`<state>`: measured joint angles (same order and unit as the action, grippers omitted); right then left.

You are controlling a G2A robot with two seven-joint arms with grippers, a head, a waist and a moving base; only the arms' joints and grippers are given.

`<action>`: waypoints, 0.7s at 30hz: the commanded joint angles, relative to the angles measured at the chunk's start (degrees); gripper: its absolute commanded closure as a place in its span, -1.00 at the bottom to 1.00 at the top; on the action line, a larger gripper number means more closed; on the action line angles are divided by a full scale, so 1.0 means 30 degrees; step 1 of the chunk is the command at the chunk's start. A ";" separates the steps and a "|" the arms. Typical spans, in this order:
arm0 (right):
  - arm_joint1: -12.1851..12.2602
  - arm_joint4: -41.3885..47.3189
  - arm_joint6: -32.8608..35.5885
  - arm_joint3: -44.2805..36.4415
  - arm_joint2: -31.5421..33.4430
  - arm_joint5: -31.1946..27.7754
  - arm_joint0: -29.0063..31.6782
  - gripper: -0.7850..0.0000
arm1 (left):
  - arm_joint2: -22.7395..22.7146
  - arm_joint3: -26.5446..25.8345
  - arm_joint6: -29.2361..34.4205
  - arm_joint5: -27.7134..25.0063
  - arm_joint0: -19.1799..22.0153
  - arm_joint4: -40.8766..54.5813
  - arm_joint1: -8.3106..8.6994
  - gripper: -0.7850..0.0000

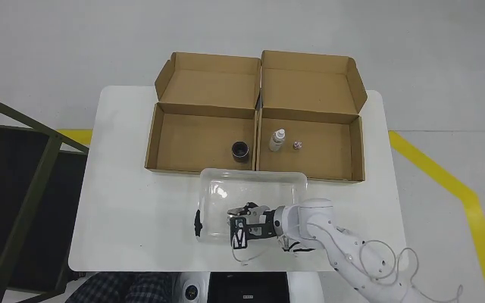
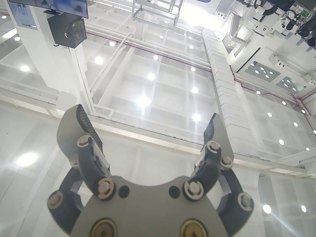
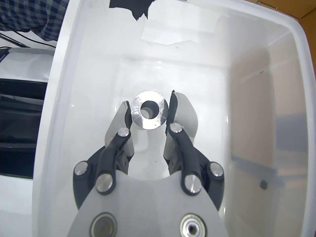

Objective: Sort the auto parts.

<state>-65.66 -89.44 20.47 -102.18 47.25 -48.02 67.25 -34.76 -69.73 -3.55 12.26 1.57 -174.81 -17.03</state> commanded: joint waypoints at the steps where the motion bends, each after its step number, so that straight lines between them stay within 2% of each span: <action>1: 0.0008 0.0097 -0.0021 -0.0067 0.0047 -0.0020 -0.0023 1.00 | 0.0000 0.0000 0.0000 0.0000 0.0000 0.0000 0.0000 -1.00; 13: 0.0232 0.0940 0.0090 -0.1041 0.1033 -0.0351 0.0094 1.00 | 0.0000 0.0000 0.0000 0.0000 0.0000 0.0000 0.0000 -1.00; 21: 0.0302 0.0825 0.0212 -0.0576 0.1228 -0.0114 0.0123 1.00 | 0.0000 0.0000 0.0000 0.0000 0.0000 0.0000 0.0000 -1.00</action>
<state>-64.78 -86.97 21.14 -104.07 50.84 -48.44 67.61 -34.76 -69.73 -3.55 12.26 1.57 -174.81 -17.03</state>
